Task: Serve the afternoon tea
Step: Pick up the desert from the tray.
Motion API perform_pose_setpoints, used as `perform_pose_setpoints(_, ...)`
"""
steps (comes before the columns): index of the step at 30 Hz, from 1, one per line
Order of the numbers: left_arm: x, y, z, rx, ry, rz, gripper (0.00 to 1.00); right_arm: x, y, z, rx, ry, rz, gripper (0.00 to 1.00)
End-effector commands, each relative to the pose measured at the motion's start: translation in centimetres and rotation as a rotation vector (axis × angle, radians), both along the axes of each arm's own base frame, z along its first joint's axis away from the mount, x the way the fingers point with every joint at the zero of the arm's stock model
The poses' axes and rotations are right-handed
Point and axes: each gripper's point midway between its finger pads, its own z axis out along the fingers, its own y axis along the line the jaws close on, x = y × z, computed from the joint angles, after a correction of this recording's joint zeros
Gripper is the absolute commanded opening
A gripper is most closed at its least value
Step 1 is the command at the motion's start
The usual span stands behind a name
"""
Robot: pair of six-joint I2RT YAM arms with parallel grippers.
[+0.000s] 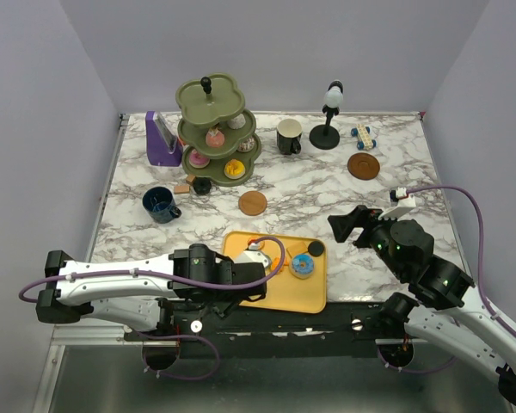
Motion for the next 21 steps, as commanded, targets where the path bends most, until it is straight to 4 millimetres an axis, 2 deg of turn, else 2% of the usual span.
perform_pose_setpoints(1,-0.5,-0.3,0.4,0.004,0.023,-0.044,0.54,0.1,-0.4,-0.4,-0.013,-0.001,-0.02,1.0)
perform_pose_setpoints(9,0.5,-0.3,1.3,-0.006,-0.033,-0.022,0.48,0.1,-0.4,-0.4,-0.012,-0.001,-0.02,1.0)
perform_pose_setpoints(14,1.9,0.3,3.2,-0.031,-0.118,0.027,0.43,0.1,-0.4,-0.4,-0.011,-0.001,-0.02,1.0)
perform_pose_setpoints(21,3.6,1.2,5.5,-0.058,-0.211,0.083,0.4,0.1,-0.4,-0.4,-0.011,-0.002,-0.019,1.0)
